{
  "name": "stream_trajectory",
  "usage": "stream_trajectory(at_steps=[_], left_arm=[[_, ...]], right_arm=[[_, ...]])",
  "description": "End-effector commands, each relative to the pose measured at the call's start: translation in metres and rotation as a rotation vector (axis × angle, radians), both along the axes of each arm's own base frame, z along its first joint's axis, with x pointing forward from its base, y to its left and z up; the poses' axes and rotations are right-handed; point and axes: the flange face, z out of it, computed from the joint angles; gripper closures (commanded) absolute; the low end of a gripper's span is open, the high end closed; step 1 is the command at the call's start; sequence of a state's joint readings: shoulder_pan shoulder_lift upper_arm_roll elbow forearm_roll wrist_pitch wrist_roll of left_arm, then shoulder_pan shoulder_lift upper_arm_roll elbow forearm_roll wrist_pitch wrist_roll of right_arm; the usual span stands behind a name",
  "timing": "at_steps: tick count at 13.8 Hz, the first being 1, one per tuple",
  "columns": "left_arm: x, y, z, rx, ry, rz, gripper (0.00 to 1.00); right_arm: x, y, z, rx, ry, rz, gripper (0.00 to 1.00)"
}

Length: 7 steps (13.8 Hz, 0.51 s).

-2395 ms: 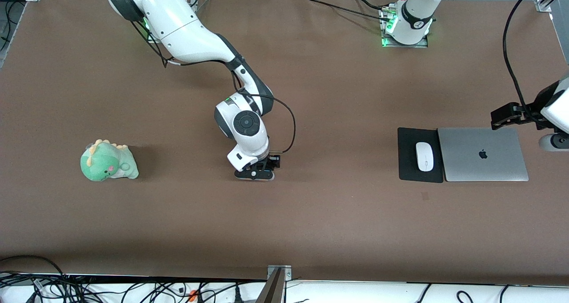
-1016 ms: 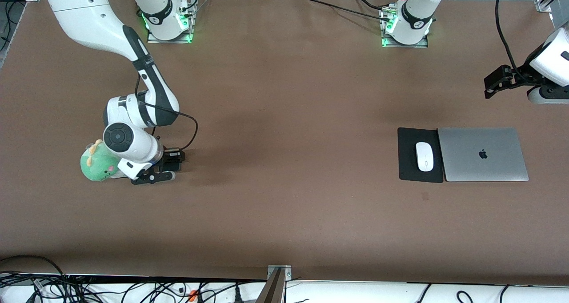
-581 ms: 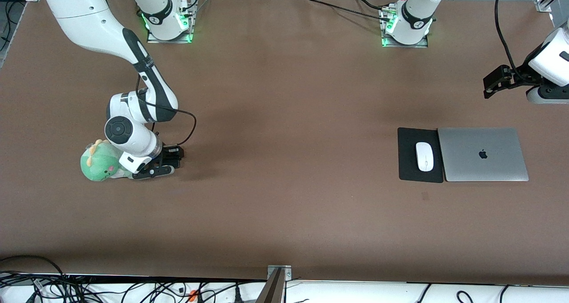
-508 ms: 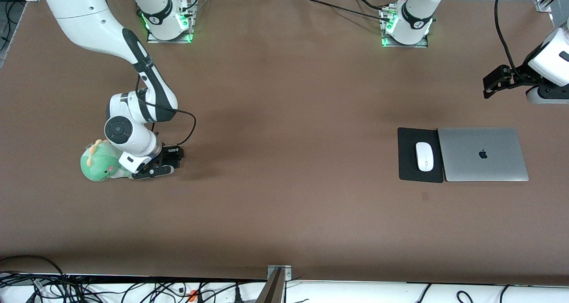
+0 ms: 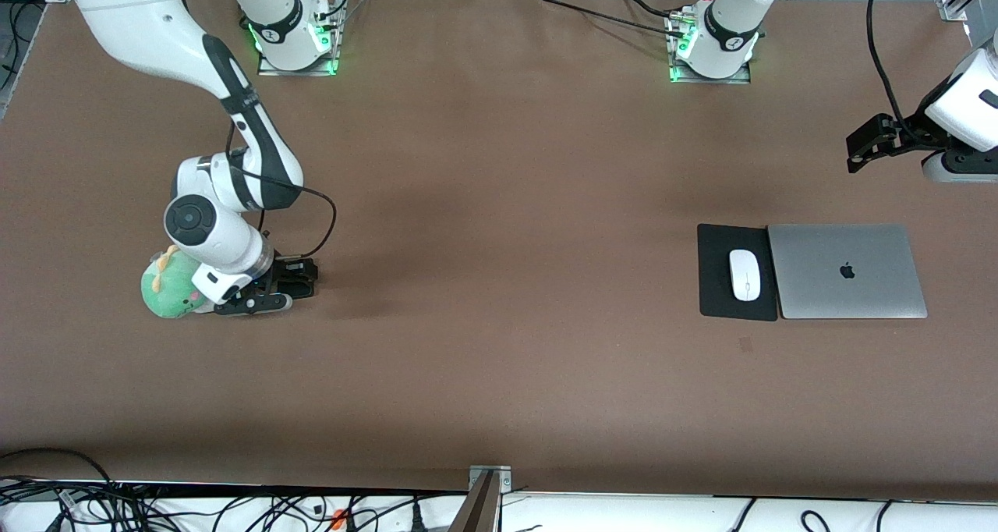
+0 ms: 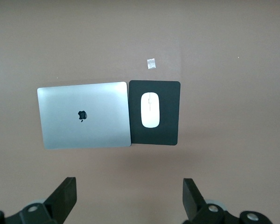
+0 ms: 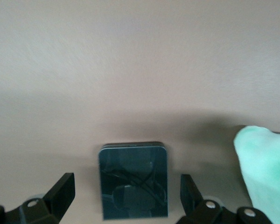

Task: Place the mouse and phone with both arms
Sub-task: 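Lower the black phone beside the green plush toy with the right gripper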

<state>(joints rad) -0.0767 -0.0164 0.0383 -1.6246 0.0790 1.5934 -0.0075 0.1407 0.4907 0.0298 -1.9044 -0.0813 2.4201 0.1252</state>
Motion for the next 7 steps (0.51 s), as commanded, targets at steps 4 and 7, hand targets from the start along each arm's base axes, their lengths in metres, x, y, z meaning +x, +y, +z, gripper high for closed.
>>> stream_trajectory(at_steps=[4,7], left_arm=[[-0.006,0.003,0.004,-0.015,-0.004,-0.008,0.00],[-0.006,0.004,0.004,-0.013,-0.004,-0.007,0.00]], right_arm=[[-0.035,0.011,0.170,0.020,0.003,-0.055,0.00],[-0.066,0.004,0.240,0.062,0.017,-0.086,0.00]])
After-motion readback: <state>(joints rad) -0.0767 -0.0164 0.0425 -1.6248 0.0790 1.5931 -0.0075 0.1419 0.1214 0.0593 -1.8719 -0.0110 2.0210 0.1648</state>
